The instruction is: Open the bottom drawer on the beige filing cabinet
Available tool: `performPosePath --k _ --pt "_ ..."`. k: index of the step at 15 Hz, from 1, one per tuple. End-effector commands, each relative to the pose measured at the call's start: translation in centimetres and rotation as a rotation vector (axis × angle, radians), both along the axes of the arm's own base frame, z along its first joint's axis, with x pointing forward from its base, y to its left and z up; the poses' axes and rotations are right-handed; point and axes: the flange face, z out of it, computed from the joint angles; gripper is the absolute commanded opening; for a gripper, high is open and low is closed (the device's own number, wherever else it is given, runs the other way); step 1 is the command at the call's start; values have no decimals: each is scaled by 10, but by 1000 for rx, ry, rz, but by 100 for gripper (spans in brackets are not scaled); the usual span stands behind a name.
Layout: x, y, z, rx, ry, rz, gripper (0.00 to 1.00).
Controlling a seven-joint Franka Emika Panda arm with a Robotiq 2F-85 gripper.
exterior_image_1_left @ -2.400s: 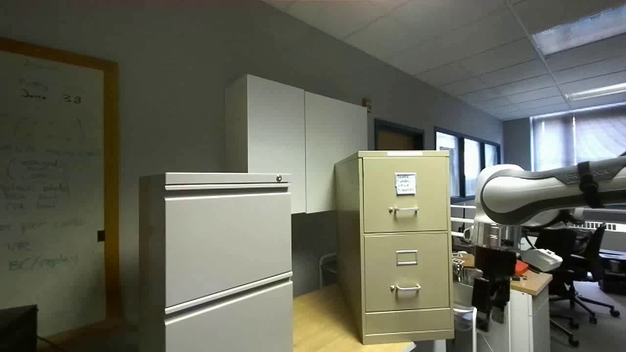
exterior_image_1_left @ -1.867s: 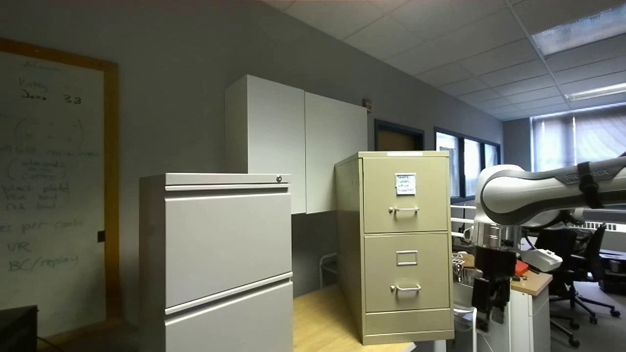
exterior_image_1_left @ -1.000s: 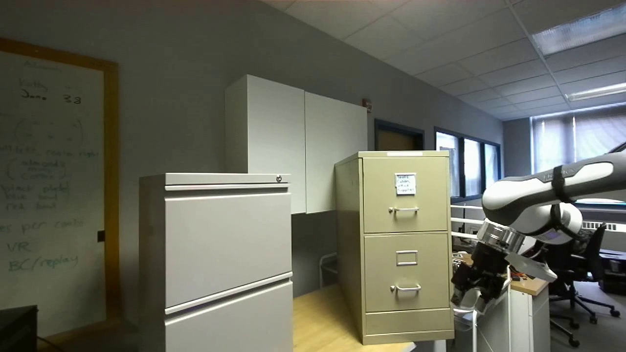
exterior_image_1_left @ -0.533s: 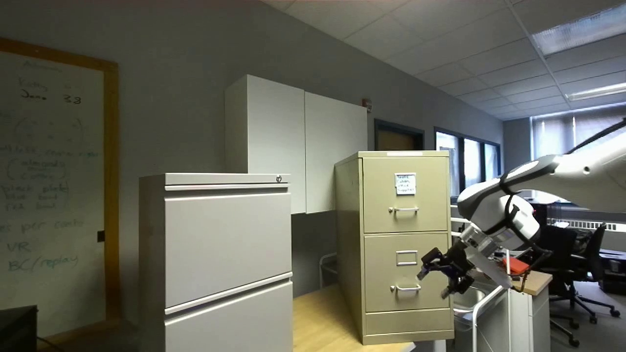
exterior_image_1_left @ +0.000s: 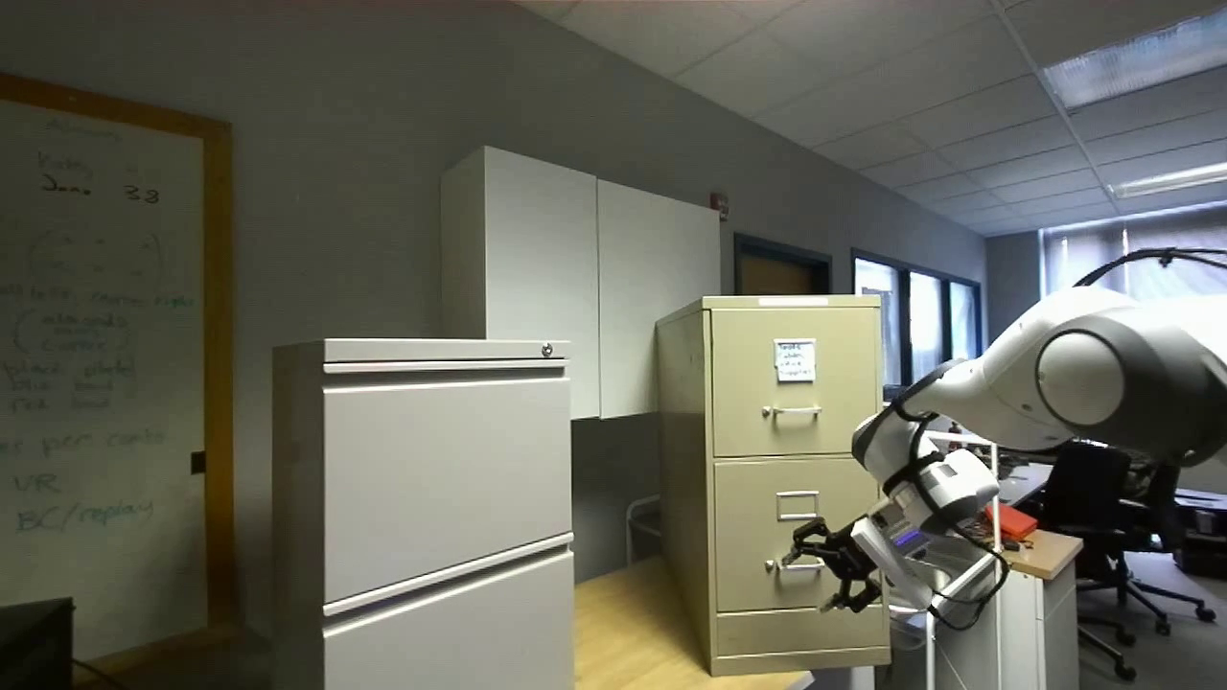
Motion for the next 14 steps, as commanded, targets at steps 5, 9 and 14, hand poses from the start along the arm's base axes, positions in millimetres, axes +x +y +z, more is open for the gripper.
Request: performPosePath --k 5,9,14 --pt "20 -50 -43 87 -11 -183 100" --pt "18 -76 -61 163 -55 -311 100" --pt "32 -85 -72 246 -97 -424 100"
